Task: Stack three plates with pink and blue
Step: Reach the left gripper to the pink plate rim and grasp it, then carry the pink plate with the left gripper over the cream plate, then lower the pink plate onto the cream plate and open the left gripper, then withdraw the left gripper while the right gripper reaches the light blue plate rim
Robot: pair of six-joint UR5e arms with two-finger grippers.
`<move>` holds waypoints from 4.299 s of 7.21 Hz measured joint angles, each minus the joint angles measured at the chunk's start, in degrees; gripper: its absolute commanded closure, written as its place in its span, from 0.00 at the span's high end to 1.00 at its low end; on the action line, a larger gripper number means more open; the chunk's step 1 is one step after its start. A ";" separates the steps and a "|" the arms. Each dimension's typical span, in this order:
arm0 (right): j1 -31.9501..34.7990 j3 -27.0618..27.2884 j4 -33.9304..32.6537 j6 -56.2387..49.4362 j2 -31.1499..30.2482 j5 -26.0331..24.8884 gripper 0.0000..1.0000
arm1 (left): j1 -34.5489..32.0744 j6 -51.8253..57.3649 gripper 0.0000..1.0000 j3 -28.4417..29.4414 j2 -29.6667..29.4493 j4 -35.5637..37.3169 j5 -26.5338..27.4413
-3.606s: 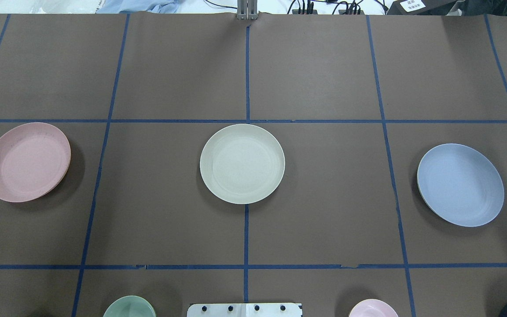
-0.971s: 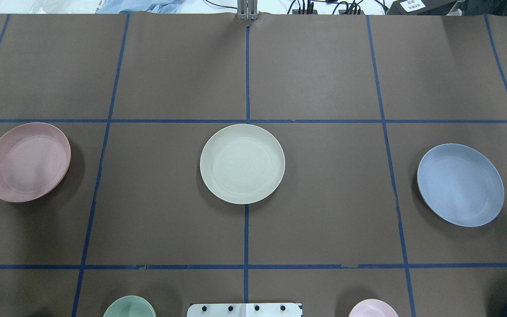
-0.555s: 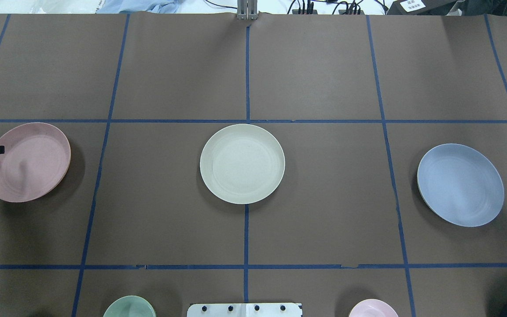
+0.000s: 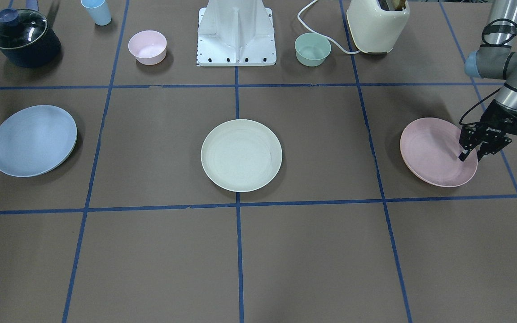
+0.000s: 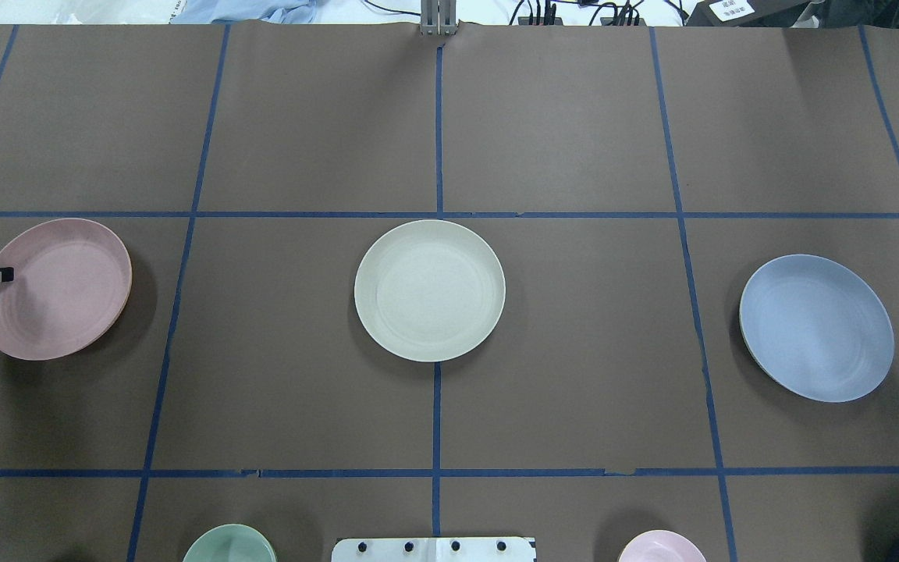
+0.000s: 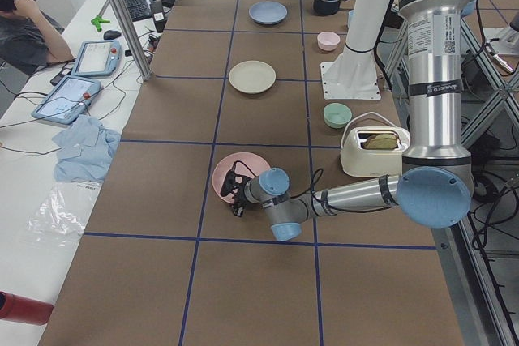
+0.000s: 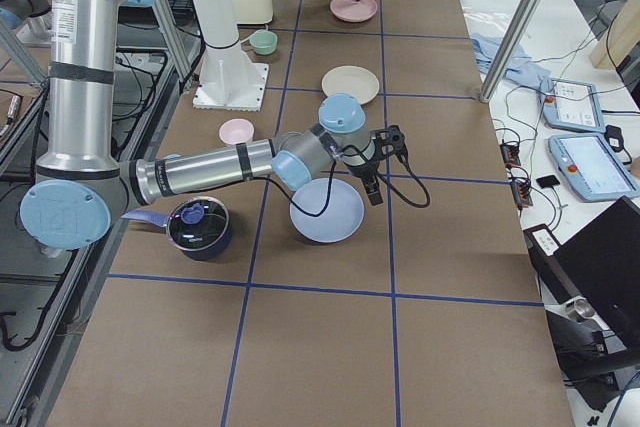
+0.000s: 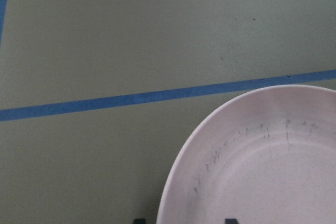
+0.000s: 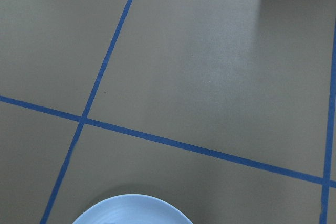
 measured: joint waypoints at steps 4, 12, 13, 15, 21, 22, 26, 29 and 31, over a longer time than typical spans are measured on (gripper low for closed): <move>0.00 0.00 0.00 0.00 0.00 0.06 1.00 | -3.56 0.09 0.00 -5.75 0.15 0.60 -9.18; 0.00 0.01 0.00 0.01 -0.16 0.09 1.00 | 13.00 -21.23 0.00 -33.11 -22.84 44.37 -1.80; 0.00 0.02 0.00 0.01 -0.17 0.09 1.00 | 17.16 -24.70 0.00 -29.02 -28.55 46.85 2.36; 0.00 0.02 0.00 0.00 -0.18 0.09 1.00 | 21.02 -27.68 0.00 -21.93 -34.68 48.05 6.46; 0.00 0.02 0.00 0.00 -0.18 0.09 1.00 | 23.77 -28.04 0.55 -18.43 -35.62 48.06 9.90; 0.00 0.02 0.00 0.00 -0.18 0.09 1.00 | 23.83 -28.01 0.86 -18.22 -35.51 48.06 10.05; -0.22 -0.03 -0.04 0.84 -0.20 0.19 1.00 | 23.24 -26.15 1.00 -20.50 -34.16 48.30 11.20; -6.68 -0.01 5.07 8.80 -3.29 -4.00 1.00 | 17.17 -11.16 1.00 -29.64 -27.17 50.89 3.90; -15.57 -0.58 13.79 17.76 -8.02 -11.91 0.95 | 9.53 1.92 1.00 -34.10 -22.65 54.51 -3.74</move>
